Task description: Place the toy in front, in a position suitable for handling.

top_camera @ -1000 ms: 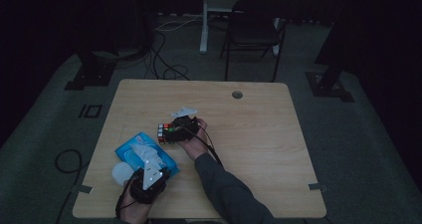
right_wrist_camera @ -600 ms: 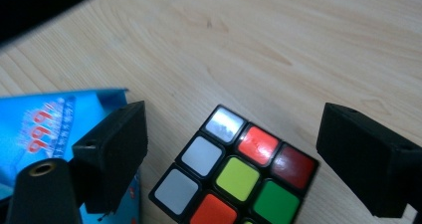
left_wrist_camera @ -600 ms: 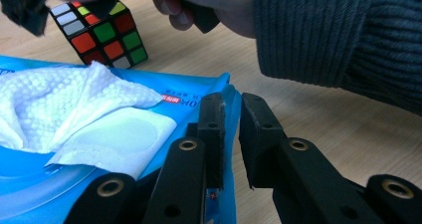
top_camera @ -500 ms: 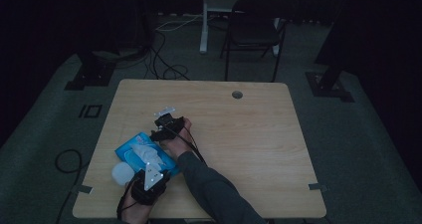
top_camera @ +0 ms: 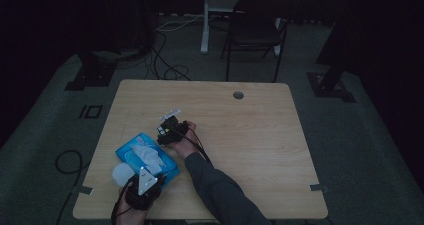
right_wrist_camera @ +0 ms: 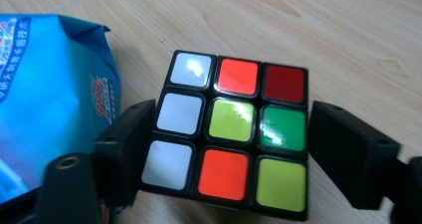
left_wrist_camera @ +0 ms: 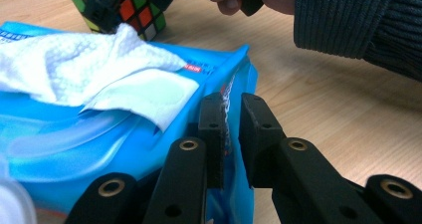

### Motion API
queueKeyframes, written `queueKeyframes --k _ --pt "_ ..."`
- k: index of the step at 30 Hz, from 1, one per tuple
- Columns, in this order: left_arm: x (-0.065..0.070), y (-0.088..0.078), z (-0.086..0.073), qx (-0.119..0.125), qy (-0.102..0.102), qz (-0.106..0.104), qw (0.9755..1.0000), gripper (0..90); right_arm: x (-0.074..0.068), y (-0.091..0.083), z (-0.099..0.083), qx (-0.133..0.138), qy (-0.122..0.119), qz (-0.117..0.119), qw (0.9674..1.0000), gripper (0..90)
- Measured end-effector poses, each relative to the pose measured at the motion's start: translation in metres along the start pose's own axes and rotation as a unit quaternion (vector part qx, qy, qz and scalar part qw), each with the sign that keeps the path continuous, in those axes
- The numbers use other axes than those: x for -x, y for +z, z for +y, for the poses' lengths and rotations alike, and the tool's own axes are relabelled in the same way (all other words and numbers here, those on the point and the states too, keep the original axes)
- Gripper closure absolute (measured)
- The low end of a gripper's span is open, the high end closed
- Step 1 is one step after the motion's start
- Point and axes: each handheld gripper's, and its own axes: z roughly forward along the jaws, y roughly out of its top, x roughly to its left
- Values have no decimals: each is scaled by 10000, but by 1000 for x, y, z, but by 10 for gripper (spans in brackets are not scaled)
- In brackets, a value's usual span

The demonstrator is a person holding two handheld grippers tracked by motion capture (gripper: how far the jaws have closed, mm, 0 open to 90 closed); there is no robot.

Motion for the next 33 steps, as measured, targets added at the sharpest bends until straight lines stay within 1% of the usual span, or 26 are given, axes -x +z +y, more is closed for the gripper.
queueKeyframes --k 2,3,4,9,12,15,18,21,23,27,30,31,33 --pt "-1 -2 -2 -5 -6 -13 10000 822 0 1 -1 -51 -20 34 10000 315" --pt "-2 -3 -3 -9 -8 9 10000 823 1 1 -1 -41 5 31 10000 328" --pt "-3 -4 -4 -38 4 33 10000 823 1 1 -1 -39 7 38 10000 332" --pt "-9 -9 -9 -36 -62 122 9999 823 6 -2 -3 7 94 74 9999 337" --pt "-14 -12 -12 -51 -107 172 9998 823 10 -5 -7 55 105 83 9999 337" --pt "-20 -17 -16 -72 -140 288 9995 822 16 -11 -11 104 81 63 9999 337" --pt "-29 -23 -21 -132 -180 460 9987 820 24 -20 -15 165 100 73 9998 336" --pt "-40 -30 -28 -181 -278 679 9971 809 31 -29 -20 223 81 32 9997 337" --pt "-49 -34 -31 -225 -353 848 9955 800 36 -35 -23 248 90 16 9996 337" --pt "-71 -38 -37 -240 -542 1055 9927 783 46 -48 -29 303 24 -54 9995 336" --pt "-85 -36 -37 -272 -568 1217 9906 774 53 -57 -35 350 60 -71 9993 336" --pt "-90 -34 -36 -270 -573 1266 9899 772 55 -60 -37 354 38 -86 9993 336" --pt "-97 -32 -35 -272 -641 1307 9890 765 58 -65 -41 352 28 -107 9993 336"
